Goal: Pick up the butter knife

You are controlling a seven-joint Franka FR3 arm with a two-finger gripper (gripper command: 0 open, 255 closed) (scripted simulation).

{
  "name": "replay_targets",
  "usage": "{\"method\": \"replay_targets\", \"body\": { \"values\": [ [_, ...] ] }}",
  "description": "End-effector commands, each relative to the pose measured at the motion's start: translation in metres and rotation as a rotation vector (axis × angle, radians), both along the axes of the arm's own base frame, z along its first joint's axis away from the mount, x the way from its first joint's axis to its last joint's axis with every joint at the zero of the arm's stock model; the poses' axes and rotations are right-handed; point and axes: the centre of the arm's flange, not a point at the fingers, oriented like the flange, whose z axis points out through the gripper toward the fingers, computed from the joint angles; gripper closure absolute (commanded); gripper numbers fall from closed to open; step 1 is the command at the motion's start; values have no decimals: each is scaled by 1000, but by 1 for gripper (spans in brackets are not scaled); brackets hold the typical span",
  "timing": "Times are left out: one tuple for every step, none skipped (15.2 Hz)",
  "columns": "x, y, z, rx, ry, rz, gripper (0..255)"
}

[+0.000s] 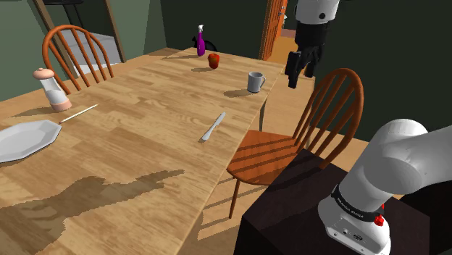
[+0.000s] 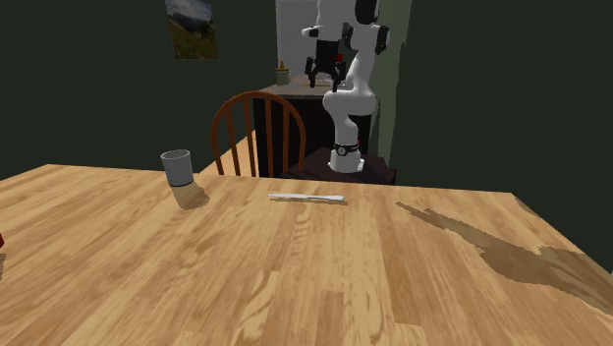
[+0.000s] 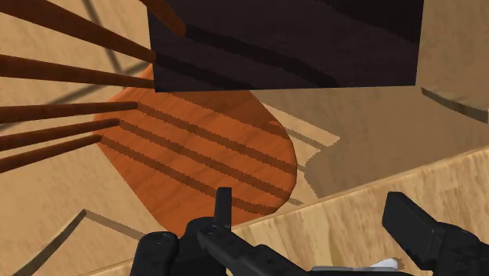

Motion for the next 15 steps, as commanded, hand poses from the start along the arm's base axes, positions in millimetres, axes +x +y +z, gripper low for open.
{"method": "replay_targets", "body": {
  "values": [
    [0,0,0,0,0,0,0],
    [7,6,-8,2,-3,-37,0],
    [15,13,-17,3,-7,-74,0],
    [23,19,-25,5,-10,-110,0],
    [31,24,-33,7,-13,-147,0],
    [39,29,-42,9,-16,-184,0],
    [48,34,-50,10,-20,-221,0],
    [57,39,-58,12,-23,-258,0],
    [66,44,-66,14,-26,-294,0],
    [75,48,-74,15,-30,-331,0],
    [84,51,-82,17,-33,-368,0],
    [94,55,-90,19,-36,-405,0],
    [104,58,-98,20,-39,-442,0],
    [113,61,-106,22,-43,-479,0],
    [123,63,-114,24,-46,-515,0]
  ]
}}
